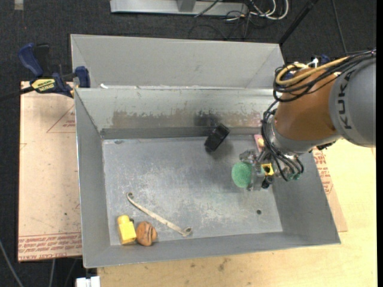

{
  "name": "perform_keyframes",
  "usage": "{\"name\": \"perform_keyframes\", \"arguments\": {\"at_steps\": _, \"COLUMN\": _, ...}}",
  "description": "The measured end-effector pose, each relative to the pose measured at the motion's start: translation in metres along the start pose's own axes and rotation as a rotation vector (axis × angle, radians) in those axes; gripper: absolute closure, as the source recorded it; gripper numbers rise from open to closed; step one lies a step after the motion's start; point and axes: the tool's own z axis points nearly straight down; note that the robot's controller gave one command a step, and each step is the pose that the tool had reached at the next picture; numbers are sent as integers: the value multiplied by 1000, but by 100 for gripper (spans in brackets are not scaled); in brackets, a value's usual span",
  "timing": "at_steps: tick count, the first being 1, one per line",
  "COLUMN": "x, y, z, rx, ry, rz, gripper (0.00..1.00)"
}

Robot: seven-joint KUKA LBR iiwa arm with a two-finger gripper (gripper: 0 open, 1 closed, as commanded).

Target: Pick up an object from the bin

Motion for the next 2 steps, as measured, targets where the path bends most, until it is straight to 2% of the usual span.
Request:
{"name": "perform_keyframes", "arguments": {"at_steps": 1, "x": 16, "y": -17, "z": -37, "rx": -4, "ry": 18, "rz": 1, "gripper": 100}}
{"name": "perform_keyframes", "arguments": {"at_steps": 2, "x": -22, "y": -25, "z": -28, "rx": 3, "ry": -10, "rz": -13, "gripper": 100}}
